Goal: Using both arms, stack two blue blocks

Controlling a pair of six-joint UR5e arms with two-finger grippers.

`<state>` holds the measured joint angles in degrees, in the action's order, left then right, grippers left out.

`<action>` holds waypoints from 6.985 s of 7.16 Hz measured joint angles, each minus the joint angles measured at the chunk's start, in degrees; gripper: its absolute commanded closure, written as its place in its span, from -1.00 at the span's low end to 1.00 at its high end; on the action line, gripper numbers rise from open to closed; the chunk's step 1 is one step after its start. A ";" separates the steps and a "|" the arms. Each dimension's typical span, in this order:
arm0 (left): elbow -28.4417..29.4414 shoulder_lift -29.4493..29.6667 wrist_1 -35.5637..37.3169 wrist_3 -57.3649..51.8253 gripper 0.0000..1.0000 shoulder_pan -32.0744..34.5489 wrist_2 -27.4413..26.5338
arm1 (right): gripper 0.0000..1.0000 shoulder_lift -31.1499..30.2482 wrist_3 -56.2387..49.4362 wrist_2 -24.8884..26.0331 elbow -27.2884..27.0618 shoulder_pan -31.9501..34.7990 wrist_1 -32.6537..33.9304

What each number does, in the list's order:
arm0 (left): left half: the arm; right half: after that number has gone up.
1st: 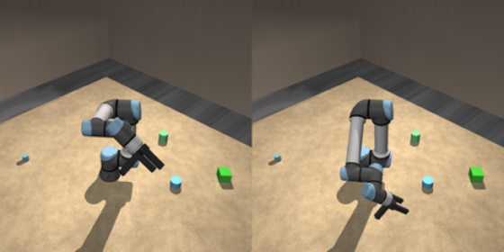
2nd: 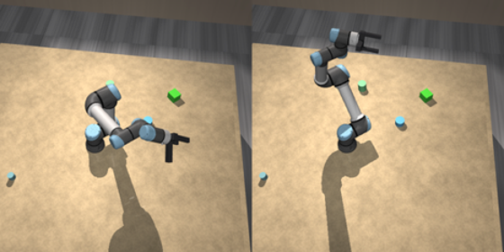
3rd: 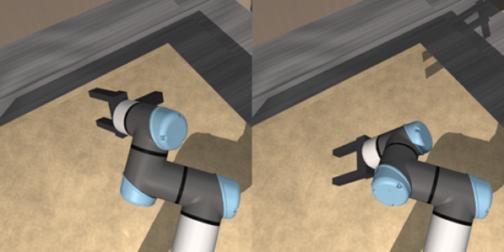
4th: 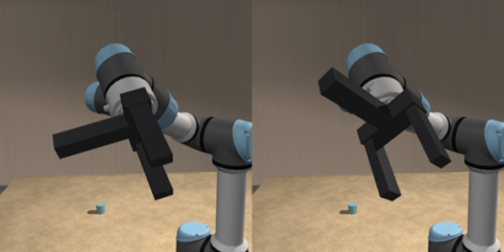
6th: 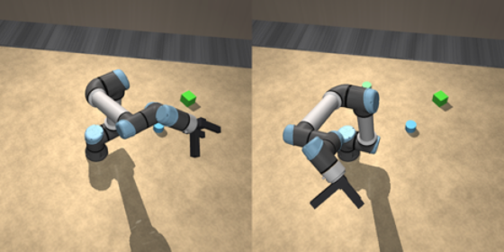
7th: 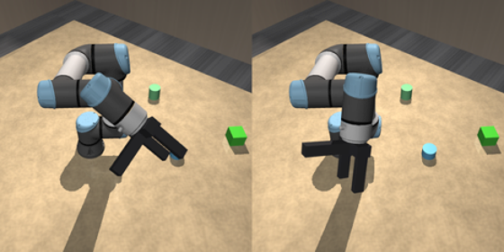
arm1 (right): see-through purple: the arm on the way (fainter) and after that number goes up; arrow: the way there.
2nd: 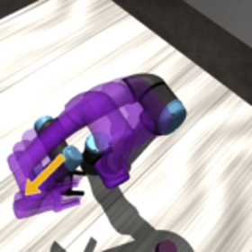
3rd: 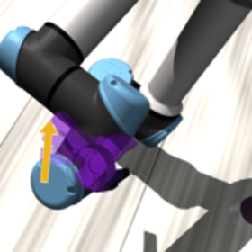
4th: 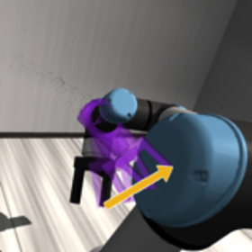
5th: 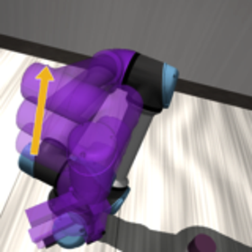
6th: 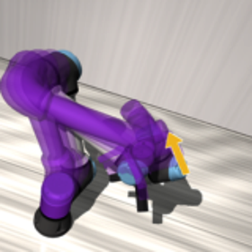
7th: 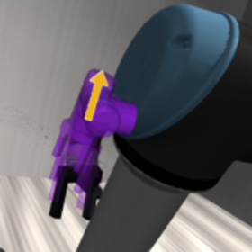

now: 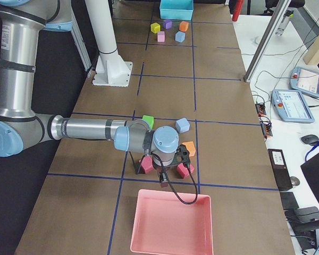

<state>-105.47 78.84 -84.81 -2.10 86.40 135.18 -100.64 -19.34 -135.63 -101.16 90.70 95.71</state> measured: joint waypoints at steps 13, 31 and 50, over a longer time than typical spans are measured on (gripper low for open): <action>-0.18 0.09 0.05 0.08 -1.00 -0.18 0.00 | -1.00 23.32 39.19 9.73 0.59 -32.81 -11.50; -0.18 0.07 0.06 0.08 -1.00 -0.18 0.09 | 0.03 52.17 70.28 14.52 13.34 -48.68 0.36; -0.16 9.52 -1.46 1.90 -1.00 -0.31 1.50 | -0.99 34.15 25.71 3.43 5.12 -19.63 6.40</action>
<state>-105.62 88.35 -86.27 -0.20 86.08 136.67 -66.48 6.37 -132.21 -96.04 71.08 102.11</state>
